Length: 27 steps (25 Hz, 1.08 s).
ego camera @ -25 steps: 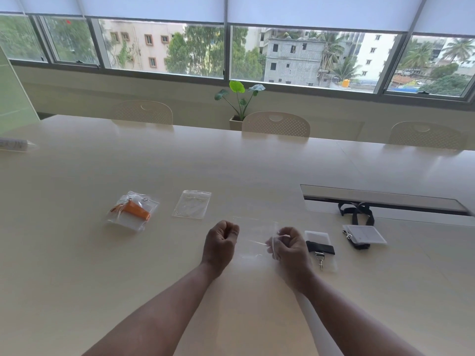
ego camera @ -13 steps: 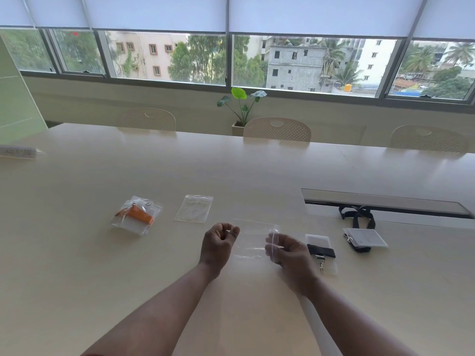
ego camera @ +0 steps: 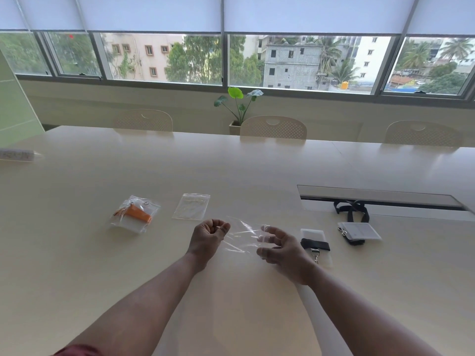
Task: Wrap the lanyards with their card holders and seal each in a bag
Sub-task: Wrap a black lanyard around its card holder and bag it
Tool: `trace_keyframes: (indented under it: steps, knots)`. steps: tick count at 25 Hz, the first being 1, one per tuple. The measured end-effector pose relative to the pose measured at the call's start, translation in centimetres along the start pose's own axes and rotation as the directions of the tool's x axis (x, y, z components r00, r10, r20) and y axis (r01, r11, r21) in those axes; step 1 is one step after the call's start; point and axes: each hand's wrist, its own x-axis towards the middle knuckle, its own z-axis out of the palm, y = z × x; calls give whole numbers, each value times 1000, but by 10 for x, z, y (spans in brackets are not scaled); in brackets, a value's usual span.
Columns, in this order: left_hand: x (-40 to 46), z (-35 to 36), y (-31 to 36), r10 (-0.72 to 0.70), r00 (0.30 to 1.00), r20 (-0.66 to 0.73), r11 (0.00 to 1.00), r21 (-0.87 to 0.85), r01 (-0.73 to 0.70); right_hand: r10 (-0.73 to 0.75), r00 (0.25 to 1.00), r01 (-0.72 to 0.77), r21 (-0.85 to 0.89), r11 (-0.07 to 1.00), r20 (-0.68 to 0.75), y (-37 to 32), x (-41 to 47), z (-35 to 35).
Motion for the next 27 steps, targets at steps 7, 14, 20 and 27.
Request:
trace_keyframes:
  steps: [7, 14, 20, 27]
  knots:
    - [-16, 2, 19, 187, 918, 349, 495, 774, -395, -1, 998, -2, 42, 999, 66, 2, 2, -3]
    - [-8, 39, 31, 37, 746, 665, 220, 723, -655, 20, 998, -14, -113, 994, 54, -2, -6, 0]
    - [-6, 46, 31, 50, 751, 659, 340, 696, -633, 16, 1000, -17, -41, 999, -22, 0, -22, 4]
    - [-1, 69, 40, -114, 734, 669, 644, 613, -459, -495, 801, 101, -739, 666, -336, -19, -37, -32]
